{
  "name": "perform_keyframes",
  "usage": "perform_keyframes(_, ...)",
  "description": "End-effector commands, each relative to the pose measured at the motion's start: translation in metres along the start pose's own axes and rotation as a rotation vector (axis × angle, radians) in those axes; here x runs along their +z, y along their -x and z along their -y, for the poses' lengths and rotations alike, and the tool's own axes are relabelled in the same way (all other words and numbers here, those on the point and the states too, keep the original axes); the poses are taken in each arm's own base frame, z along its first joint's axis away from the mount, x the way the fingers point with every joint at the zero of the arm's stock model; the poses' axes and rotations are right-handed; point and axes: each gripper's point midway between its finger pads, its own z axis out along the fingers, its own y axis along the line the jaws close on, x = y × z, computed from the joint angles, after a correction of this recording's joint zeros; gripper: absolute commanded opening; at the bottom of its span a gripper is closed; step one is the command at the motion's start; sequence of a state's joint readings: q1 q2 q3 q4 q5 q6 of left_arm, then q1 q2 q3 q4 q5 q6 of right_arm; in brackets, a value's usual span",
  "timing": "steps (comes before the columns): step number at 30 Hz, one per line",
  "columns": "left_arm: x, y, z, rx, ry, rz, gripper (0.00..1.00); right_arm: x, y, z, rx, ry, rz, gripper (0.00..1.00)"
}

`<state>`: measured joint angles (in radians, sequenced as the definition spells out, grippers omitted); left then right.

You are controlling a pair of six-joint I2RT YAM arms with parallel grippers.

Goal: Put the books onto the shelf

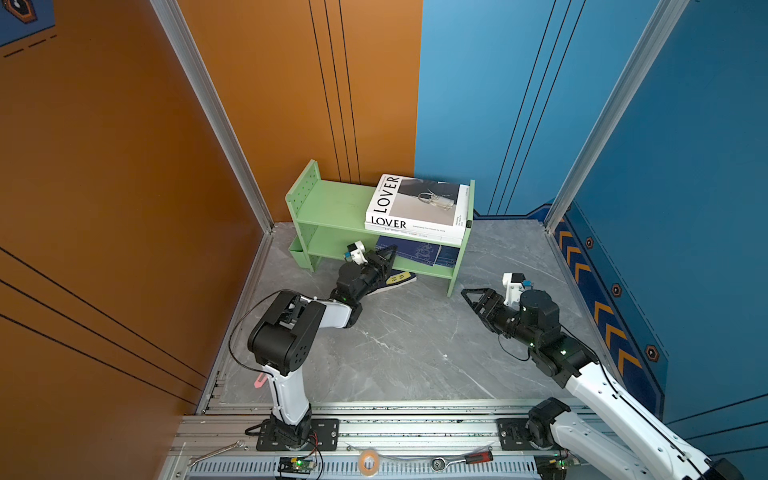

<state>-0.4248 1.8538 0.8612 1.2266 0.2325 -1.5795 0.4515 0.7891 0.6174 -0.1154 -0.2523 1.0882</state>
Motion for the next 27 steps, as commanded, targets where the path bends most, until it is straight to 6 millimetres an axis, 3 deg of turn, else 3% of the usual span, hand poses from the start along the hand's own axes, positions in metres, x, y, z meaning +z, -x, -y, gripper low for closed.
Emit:
perform_keyframes(1,0.017,0.000,0.019,0.053,-0.046,0.029,0.00,-0.007,0.002,0.012,0.000,-0.045,0.028,0.73)
perform_keyframes(12,0.053,-0.011,0.012,0.050,0.011,0.045,0.00,-0.024,0.007,0.017,-0.007,-0.071,0.082,0.75)
perform_keyframes(19,0.065,-0.022,0.001,0.070,0.107,0.050,0.00,-0.027,0.011,0.019,-0.014,-0.083,0.101,0.75)
perform_keyframes(27,0.067,-0.032,-0.026,0.119,0.257,0.053,0.00,-0.028,0.013,0.022,-0.015,-0.095,0.105,0.75)
